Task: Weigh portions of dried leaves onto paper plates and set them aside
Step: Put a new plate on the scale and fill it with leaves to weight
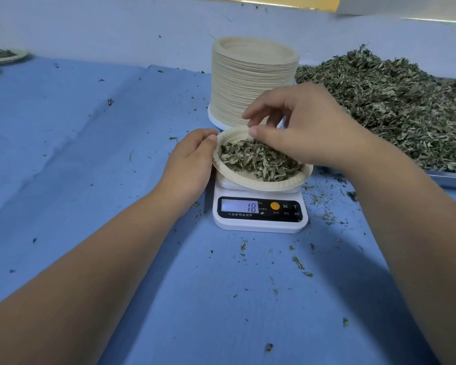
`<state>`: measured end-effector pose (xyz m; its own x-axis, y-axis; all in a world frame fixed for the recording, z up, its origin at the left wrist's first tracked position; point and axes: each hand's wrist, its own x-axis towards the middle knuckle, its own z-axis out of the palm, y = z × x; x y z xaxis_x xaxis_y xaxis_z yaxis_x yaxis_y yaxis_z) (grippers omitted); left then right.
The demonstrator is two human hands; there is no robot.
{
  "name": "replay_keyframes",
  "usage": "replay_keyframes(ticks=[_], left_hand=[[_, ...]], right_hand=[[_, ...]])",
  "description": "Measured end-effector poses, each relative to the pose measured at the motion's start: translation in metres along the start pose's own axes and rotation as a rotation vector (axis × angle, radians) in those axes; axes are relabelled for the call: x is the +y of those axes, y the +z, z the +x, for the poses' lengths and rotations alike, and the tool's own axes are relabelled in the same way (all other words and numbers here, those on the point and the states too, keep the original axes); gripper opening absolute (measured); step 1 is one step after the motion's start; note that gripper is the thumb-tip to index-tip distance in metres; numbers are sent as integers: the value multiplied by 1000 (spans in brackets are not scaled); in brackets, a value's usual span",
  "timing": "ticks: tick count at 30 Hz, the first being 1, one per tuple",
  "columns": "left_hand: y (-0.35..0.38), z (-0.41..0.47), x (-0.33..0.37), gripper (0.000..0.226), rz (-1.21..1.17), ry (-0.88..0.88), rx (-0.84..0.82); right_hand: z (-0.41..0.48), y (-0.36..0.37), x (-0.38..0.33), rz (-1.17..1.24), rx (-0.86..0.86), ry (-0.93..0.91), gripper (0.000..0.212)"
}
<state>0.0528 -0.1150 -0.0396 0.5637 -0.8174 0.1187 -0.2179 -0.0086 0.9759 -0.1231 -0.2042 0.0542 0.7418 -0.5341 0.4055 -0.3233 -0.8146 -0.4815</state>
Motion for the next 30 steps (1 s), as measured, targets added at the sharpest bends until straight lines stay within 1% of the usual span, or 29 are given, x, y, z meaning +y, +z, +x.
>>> replay_keyframes(ticks=[2, 5, 7, 12, 15, 17, 21, 23, 27, 30], left_hand=[[0, 0, 0, 43, 2, -4, -8], [0, 1, -1, 46, 1, -12, -28], [0, 0, 0, 46, 8, -10, -34], [0, -2, 1, 50, 7, -6, -30], [0, -2, 2, 50, 10, -4, -30], [0, -2, 2, 49, 14, -5, -26], [1, -1, 2, 48, 12, -1, -18], [1, -1, 2, 48, 6, 1, -7], [1, -1, 4, 47, -18, 8, 14], [0, -2, 5, 40, -27, 18, 25]], right_hand=[[0, -6, 5, -97, 25, 13, 16], [0, -14, 18, -291, -24, 74, 19], [0, -19, 26, -347, -37, 115, 20], [0, -24, 32, -388, -21, 146, 20], [-1, -24, 28, -343, -95, 147, 21], [-1, -23, 22, -297, -149, 134, 29], [-2, -17, 7, -285, -251, 92, 52], [-3, -14, 2, -284, -292, 84, 58], [-5, -10, -1, -299, -301, 62, 56], [-5, -8, -3, -309, -311, 50, 53]])
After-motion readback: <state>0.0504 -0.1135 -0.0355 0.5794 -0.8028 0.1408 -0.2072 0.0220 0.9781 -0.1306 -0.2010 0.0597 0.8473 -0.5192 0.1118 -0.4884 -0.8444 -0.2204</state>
